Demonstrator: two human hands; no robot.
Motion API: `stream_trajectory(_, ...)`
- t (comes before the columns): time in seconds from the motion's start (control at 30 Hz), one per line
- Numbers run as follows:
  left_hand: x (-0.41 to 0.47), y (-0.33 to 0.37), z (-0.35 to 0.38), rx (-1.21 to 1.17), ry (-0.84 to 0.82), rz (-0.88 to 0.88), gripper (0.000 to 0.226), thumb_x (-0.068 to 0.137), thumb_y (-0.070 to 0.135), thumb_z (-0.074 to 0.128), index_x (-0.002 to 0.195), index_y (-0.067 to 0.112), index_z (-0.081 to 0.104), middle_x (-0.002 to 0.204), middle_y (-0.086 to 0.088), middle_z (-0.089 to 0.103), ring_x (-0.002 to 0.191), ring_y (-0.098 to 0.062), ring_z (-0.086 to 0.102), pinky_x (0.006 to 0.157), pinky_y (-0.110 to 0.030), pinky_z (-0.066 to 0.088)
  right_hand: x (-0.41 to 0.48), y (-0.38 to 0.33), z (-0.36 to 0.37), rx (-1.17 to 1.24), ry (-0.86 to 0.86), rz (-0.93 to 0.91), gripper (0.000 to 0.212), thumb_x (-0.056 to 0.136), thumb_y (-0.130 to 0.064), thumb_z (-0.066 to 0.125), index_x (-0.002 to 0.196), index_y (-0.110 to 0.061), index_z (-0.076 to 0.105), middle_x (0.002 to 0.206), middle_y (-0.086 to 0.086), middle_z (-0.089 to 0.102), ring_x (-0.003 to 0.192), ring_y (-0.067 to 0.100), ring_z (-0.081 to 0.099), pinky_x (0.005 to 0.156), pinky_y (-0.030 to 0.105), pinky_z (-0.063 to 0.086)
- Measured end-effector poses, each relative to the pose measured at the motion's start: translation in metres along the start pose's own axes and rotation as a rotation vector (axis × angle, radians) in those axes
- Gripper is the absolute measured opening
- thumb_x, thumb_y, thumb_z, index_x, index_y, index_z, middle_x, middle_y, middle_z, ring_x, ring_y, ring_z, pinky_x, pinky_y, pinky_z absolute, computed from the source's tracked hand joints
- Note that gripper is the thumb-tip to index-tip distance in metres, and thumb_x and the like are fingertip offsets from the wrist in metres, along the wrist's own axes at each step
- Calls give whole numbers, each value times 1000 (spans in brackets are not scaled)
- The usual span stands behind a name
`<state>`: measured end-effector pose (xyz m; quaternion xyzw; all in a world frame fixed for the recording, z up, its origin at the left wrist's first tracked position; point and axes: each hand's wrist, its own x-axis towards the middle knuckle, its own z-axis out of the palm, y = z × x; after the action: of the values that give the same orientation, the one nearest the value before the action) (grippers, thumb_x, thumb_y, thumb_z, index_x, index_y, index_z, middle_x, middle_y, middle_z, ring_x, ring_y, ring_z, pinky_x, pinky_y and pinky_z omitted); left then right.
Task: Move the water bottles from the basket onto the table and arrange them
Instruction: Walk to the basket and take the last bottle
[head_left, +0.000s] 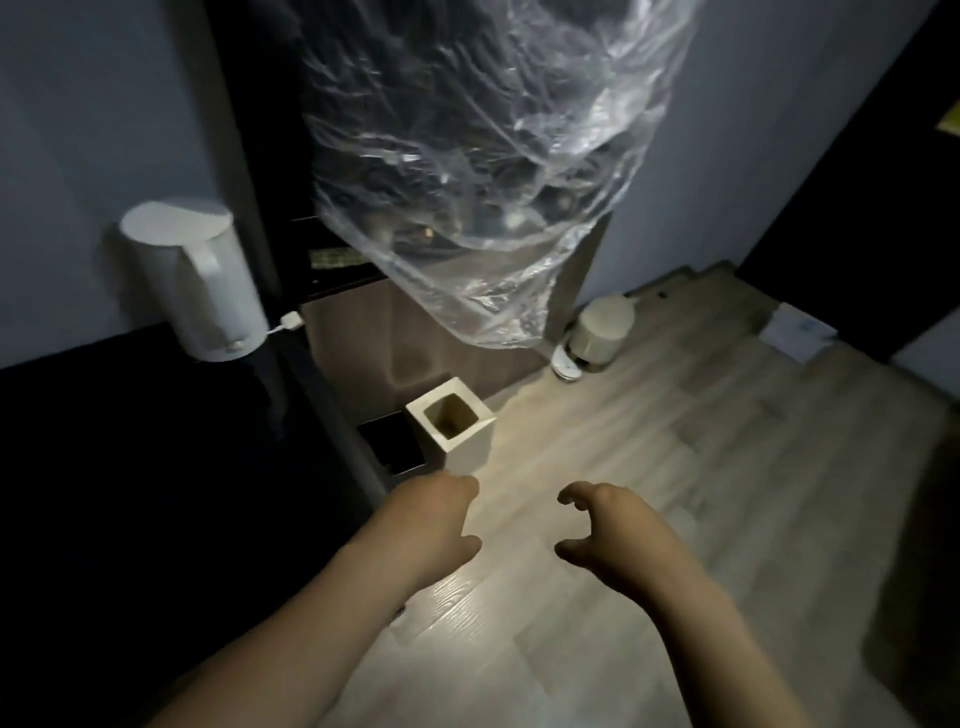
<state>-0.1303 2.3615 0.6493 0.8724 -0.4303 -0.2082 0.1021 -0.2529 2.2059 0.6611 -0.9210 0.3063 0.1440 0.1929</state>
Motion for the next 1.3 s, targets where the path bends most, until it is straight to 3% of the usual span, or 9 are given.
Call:
stream_trajectory(0.2, 54, 79, 9, 56, -58, 192, 43, 87, 39, 57, 126, 21, 49, 123, -2, 56, 106, -22, 58, 90, -36, 50, -14, 85, -21, 93, 47, 176, 52, 82, -28, 66, 132, -26, 51, 129, -2, 57, 113, 14, 57, 89, 26, 47)
stream_trajectory(0.7, 250, 200, 11, 173, -241, 509, 42, 86, 36, 58, 123, 18, 51, 121, -3, 57, 109, -22, 57, 91, -35, 48, 54, 218, -79, 235, 112, 529, 55, 81, -29, 65, 134, -27, 50, 129, -3, 57, 110, 14, 59, 86, 25, 48)
stream_trajectory(0.97, 365, 236, -11, 226, -275, 600, 40, 85, 37, 58, 120, 18, 52, 119, -3, 59, 108, -23, 58, 90, -34, 49, 129, 259, -125, 305, 151, 613, 55, 82, -29, 64, 134, -26, 49, 125, -3, 59, 103, 11, 61, 75, 18, 43)
stream_trajectory(1.2, 446, 279, -13, 255, -288, 655, 41, 85, 40, 58, 120, 19, 52, 119, -2, 61, 110, -23, 57, 90, -33, 48, 179, 313, -160, 329, 188, 658, 56, 83, -31, 65, 136, -25, 48, 132, -4, 57, 118, 12, 55, 86, 19, 42)
stream_trajectory(1.3, 483, 302, -12, 268, -279, 663, 41, 85, 39, 58, 119, 18, 52, 120, -4, 61, 112, -24, 57, 91, -33, 47, 202, 344, -175, 350, 202, 656, 55, 83, -30, 65, 136, -24, 49, 133, -2, 56, 118, 13, 55, 84, 17, 40)
